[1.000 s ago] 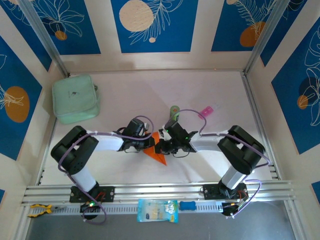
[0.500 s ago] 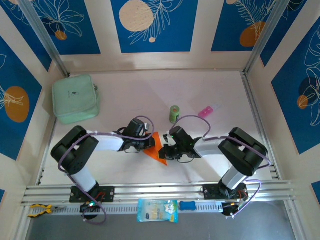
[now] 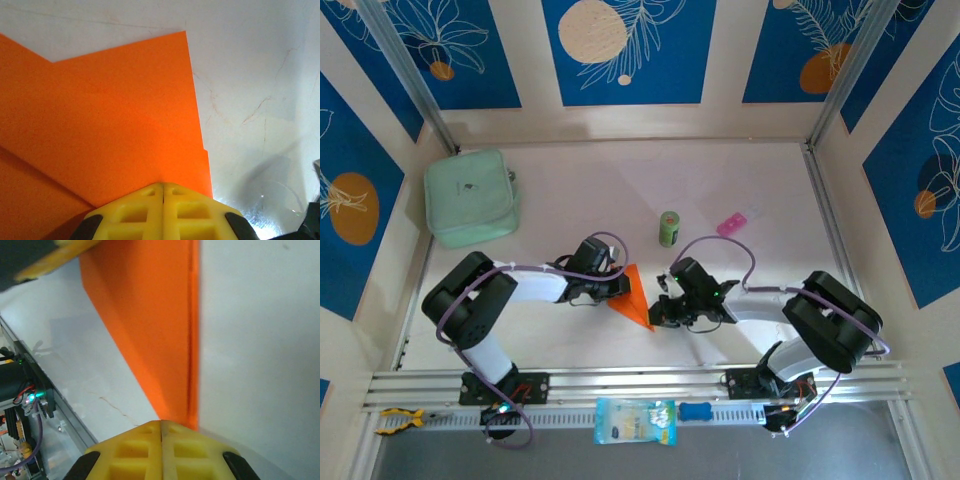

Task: Fold a paper plane with a square sheet of paper (pick it up from the middle)
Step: Fourth fold the wing at the center of the table.

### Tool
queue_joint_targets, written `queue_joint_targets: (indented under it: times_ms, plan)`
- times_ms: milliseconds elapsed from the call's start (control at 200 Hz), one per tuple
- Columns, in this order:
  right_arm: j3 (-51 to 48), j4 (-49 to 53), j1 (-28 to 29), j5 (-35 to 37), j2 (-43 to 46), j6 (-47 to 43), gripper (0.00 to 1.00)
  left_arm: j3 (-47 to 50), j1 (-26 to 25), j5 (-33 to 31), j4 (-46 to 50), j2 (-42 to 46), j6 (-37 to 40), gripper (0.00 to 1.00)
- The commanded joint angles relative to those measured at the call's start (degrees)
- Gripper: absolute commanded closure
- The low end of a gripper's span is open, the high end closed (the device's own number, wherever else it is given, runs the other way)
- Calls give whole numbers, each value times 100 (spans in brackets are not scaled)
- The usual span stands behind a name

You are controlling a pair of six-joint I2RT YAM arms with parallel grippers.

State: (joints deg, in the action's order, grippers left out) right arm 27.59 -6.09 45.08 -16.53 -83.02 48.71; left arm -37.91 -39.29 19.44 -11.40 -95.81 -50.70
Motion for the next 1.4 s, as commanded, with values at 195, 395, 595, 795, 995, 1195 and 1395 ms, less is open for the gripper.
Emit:
queue_joint_targets:
  times_ms: [195, 395, 595, 795, 995, 1195, 1395]
  plan:
    - [310, 382, 79, -245, -249, -231, 92, 171, -12, -397, 616, -246, 92, 98]
    - [-69, 682, 114, -150, -121, -266, 92, 177, -2, -389, 587, -273, 95, 99]
    - [-545, 669, 65, -116, 264, -123, 92, 196, -8, -391, 582, -287, 95, 99]
    - [-521, 963, -6, 8, 806, -97, 93, 196, -6, -362, 568, -254, 95, 98]
    - [-36, 875, -21, 132, 842, -129, 92, 212, -7, -365, 526, -243, 62, 98]
    - [757, 281, -45, 98, -142, 1, 92, 223, -6, -345, 532, -233, 51, 98]
    - [1285, 124, -26, 311, -1004, 86, 92, 202, -1, -345, 567, -219, 20, 98]
